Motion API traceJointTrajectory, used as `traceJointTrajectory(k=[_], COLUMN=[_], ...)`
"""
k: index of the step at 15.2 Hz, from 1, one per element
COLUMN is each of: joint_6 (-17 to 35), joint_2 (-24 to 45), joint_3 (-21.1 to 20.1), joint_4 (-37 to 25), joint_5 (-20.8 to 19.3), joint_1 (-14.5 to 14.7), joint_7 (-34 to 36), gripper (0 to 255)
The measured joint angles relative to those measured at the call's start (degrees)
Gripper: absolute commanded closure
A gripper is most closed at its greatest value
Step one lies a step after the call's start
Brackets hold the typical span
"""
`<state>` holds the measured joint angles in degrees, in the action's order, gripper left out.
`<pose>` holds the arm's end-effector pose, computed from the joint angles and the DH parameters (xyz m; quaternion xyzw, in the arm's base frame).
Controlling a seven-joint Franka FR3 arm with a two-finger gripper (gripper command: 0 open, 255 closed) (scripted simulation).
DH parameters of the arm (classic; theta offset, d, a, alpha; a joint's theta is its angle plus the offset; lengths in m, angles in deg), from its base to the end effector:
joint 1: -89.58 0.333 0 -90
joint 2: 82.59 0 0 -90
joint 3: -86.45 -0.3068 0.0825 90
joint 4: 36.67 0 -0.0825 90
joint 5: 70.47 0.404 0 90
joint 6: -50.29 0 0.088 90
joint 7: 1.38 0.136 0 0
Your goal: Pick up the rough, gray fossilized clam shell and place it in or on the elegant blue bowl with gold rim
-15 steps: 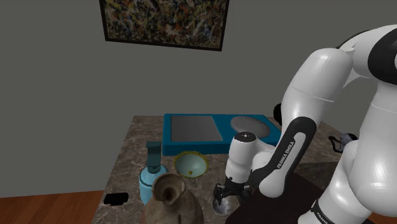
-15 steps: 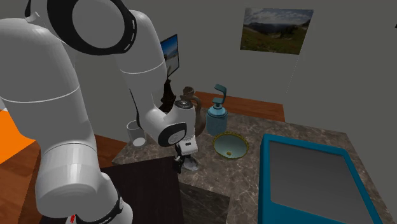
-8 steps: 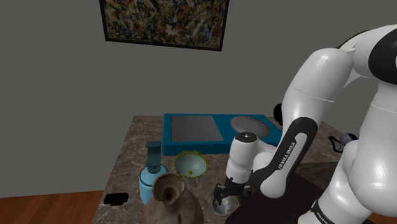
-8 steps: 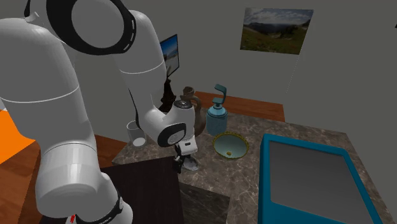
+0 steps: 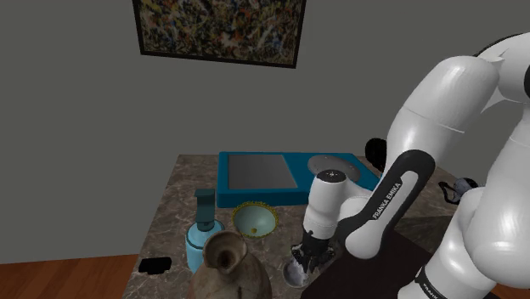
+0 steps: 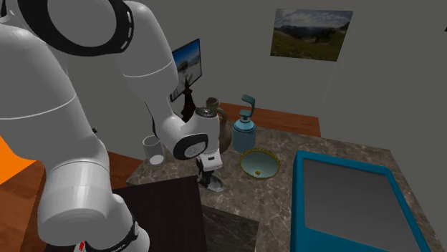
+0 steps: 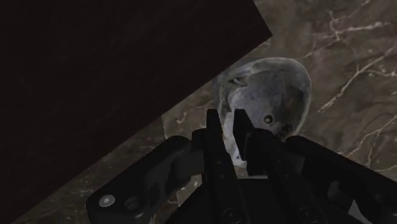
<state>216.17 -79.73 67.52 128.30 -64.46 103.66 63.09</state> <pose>0.2923 0.1873 0.1197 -0.9471 0.3198 0.0257 0.0012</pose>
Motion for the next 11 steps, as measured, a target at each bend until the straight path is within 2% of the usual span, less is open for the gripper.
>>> traceJointTrajectory(k=[1,2,3,4,5,6,8,11], joint_6=[-0.02,-0.01,-3.56,-11.94,-20.01,-23.55,-25.40,-23.74], joint_2=[-0.03,-0.01,1.23,3.73,7.40,9.93,12.60,15.26], joint_3=[0.00,0.00,-3.28,-7.81,-8.69,-9.36,-10.16,-10.82], joint_4=[-0.01,-0.01,-3.75,-8.40,-11.94,-13.54,-14.64,-14.76], joint_5=[0.06,0.03,2.22,8.89,16.37,20.27,23.31,24.69], joint_1=[0.00,0.00,-5.99,-16.34,-21.53,-24.36,-26.61,-26.68], joint_7=[-0.04,-0.02,-2.93,-11.08,-23.53,-32.50,-39.59,-41.78], gripper=[0,0,0,0,0,0,0,0])
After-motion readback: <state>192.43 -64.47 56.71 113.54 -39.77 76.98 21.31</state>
